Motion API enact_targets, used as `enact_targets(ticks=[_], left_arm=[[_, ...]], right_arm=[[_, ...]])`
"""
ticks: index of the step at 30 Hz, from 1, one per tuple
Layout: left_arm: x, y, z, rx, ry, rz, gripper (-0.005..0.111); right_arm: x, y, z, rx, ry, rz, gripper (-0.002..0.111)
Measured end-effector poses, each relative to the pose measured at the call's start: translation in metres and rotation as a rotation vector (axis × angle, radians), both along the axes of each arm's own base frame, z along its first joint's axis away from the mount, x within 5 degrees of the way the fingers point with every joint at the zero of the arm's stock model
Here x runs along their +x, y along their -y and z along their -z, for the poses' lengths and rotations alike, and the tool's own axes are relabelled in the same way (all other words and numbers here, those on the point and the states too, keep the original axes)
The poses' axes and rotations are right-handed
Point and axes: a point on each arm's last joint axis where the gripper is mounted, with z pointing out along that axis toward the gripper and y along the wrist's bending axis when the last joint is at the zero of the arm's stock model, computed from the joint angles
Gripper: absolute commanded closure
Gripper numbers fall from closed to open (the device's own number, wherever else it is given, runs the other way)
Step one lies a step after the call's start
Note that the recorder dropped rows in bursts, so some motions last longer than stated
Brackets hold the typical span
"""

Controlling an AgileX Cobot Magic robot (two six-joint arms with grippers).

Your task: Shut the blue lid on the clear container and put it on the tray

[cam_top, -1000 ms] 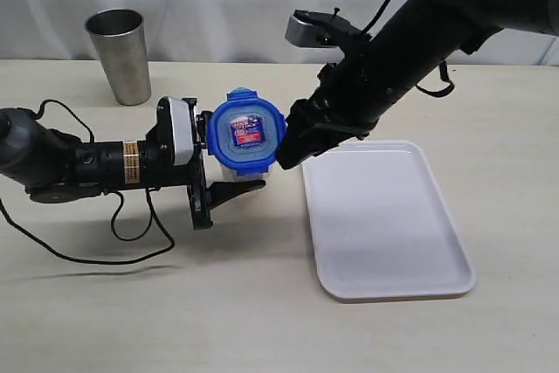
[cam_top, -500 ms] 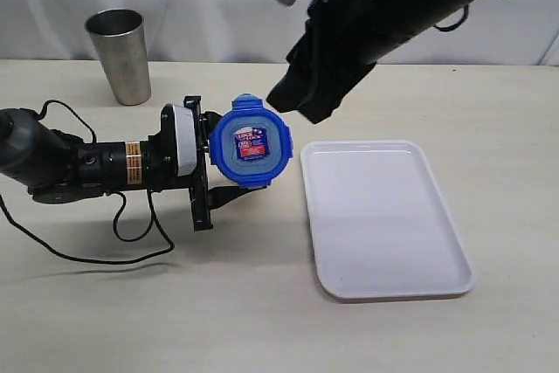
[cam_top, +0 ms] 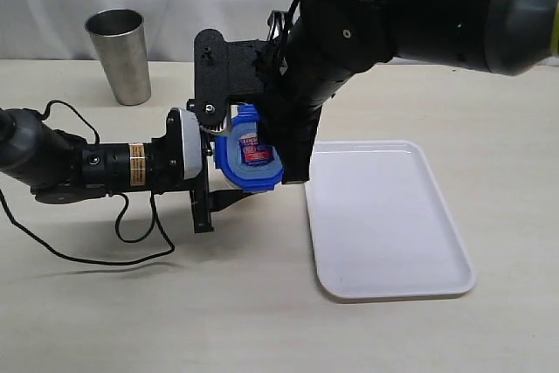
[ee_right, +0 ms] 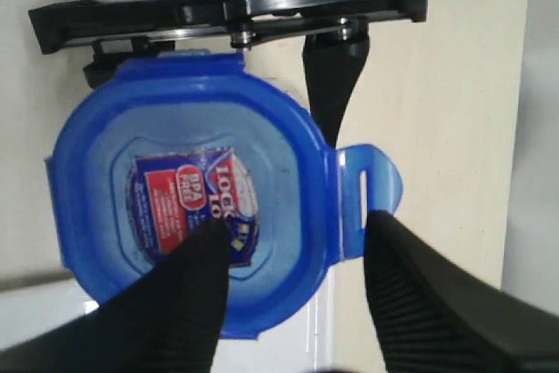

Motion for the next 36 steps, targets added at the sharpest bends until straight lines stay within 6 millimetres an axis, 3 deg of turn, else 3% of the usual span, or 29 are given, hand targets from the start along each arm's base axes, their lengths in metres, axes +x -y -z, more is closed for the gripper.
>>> enact_targets(ticks=[8, 20, 36], left_arm=[[-0.001, 0.000, 0.001, 0.012, 0.020, 0.015, 0.107], [-0.003, 0.000, 0.001, 0.038, 0.085, 0.062, 0.107], [-0.003, 0.000, 0.001, 0.026, 0.046, 0.050, 0.107]], right_arm=[[-0.003, -0.008, 0.006, -0.014, -0.039, -0.135, 0.062], [-0.003, -0.011, 0.013, 0.055, -0.143, -0.030, 0.066], [0.001, -0.016, 0.026, 0.077, -0.218, 0.008, 0.071]])
